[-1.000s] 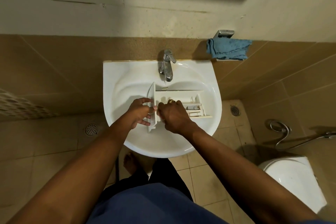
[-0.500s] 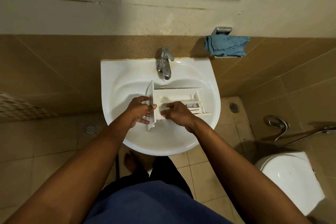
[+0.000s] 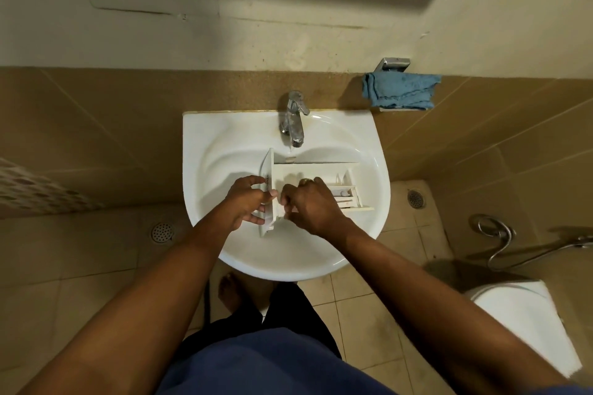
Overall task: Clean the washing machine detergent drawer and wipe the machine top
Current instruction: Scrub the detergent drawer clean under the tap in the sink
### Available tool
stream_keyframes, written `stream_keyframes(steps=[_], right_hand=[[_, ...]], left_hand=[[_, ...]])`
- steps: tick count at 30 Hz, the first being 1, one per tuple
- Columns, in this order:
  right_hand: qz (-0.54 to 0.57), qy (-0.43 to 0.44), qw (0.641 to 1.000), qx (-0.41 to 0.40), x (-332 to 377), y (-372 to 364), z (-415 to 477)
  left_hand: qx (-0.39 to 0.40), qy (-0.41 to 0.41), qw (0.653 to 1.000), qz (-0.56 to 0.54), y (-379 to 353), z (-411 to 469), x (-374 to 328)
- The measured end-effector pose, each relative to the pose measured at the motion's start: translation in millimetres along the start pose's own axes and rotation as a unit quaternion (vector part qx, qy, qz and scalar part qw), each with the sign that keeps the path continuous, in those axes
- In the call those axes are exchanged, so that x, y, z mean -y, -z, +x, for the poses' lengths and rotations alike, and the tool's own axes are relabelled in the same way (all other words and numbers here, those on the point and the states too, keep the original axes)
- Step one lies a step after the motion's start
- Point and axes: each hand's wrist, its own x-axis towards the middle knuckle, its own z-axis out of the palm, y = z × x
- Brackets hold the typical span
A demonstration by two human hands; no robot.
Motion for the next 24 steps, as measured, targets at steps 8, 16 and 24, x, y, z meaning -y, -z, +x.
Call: stream_keyframes(steps=[8,16,24], right_hand=[[0.092,0.005,0.985,-0.149,0,-32,-41],[0.017,0.019,0.994,-0.107,-68,-11,-59],[0.66,-0.38,0.632,-0.143,-47,24,57]], left_hand=[[0.004,0.004,1.0,0.007,1,2,0],[0.011,0.007,1.0,0.005,2,1,-2],[0.007,0.01,1.0,0.009,2,1,-2]])
